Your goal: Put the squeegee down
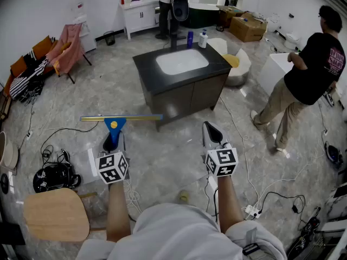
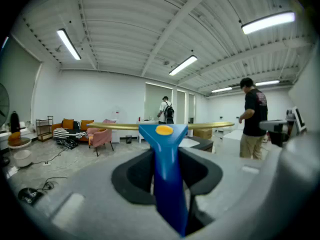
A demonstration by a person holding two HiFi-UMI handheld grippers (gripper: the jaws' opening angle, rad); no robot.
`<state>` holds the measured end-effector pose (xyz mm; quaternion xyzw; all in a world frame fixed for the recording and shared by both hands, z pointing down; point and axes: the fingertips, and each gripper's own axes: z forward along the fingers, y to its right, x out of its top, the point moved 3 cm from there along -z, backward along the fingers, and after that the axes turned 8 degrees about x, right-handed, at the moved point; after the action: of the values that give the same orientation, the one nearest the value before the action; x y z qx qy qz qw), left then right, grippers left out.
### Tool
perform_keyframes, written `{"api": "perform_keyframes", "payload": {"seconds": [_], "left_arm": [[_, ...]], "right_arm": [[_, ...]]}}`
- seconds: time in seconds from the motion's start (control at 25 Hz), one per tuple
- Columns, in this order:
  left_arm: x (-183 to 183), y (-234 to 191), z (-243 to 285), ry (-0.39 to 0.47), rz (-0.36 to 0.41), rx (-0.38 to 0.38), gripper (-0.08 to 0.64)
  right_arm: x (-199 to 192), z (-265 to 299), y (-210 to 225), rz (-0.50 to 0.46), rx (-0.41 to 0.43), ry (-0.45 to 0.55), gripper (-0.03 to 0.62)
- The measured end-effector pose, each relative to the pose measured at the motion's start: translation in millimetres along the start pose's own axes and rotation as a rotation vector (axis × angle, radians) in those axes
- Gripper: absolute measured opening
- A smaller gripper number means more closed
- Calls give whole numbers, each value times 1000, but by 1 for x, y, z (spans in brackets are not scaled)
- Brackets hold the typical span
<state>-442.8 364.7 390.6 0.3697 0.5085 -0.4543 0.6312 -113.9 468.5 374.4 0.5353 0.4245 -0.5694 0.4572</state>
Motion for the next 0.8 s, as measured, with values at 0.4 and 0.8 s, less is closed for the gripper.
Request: {"api": "perform_keyframes", "payload": {"seconds": [0.4,0.8], "left_arm": [[-2,1,3,5,5,8,130],[-4,14,12,-13,13,16,130]], "right_arm": [[-3,4,5,8,2,10,3],[-8,5,19,12,22,13,3]]}}
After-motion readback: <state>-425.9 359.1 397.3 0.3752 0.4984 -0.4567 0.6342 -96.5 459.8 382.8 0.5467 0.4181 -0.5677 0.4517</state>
